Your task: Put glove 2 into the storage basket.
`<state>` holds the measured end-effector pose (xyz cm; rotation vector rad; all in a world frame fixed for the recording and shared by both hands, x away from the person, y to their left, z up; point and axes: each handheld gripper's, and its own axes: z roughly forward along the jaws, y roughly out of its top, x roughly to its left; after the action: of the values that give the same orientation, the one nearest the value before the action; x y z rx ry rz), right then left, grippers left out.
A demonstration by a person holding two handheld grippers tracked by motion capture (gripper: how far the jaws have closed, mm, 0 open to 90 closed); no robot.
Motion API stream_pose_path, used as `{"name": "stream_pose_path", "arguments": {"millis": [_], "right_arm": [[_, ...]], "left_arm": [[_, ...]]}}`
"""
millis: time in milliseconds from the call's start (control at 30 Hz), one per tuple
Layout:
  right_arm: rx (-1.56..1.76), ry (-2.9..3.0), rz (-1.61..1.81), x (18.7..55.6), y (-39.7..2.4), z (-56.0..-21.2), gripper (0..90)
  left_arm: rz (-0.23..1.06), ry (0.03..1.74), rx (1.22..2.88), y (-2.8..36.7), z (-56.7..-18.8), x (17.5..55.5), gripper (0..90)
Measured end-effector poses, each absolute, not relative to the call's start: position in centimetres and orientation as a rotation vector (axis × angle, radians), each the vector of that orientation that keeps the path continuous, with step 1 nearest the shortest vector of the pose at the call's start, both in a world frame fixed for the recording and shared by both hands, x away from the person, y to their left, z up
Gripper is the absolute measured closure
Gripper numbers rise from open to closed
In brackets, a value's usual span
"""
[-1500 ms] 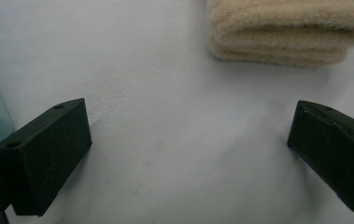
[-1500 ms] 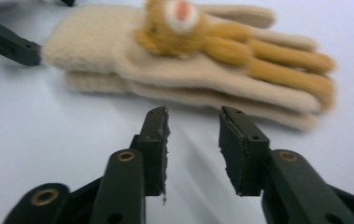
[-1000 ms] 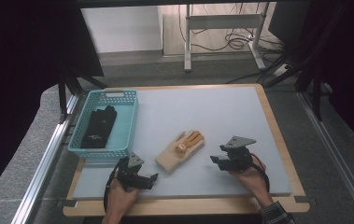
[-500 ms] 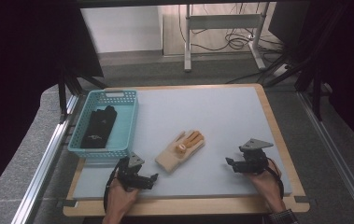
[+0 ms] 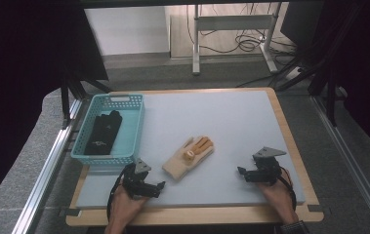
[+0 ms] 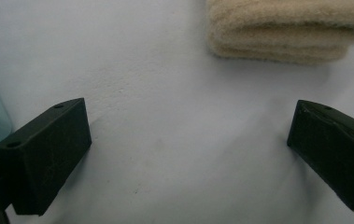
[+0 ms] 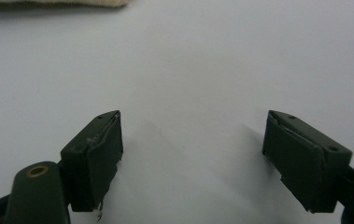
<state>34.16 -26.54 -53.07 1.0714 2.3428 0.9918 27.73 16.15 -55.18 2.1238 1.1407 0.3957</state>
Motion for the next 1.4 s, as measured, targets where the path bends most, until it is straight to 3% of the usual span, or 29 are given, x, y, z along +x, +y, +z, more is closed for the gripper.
{"name": "stream_pose_path", "arguments": {"millis": [600,967,1400], "right_arm": [[1.071,2.34,0.993,34.1,-26.5,-53.1,19.4],[1.07,2.34,0.994,34.1,-26.6,-53.1,19.4],[1.07,2.341,0.992,34.1,-26.6,-53.1,19.4]], "left_arm": [[0.293,1.069,2.121,15.5,-52.5,28.6,2.3],[0.226,0.969,2.19,11.0,-49.9,32.6,0.0],[0.212,0.961,2.3,6.6,-51.7,36.5,2.6]]}}
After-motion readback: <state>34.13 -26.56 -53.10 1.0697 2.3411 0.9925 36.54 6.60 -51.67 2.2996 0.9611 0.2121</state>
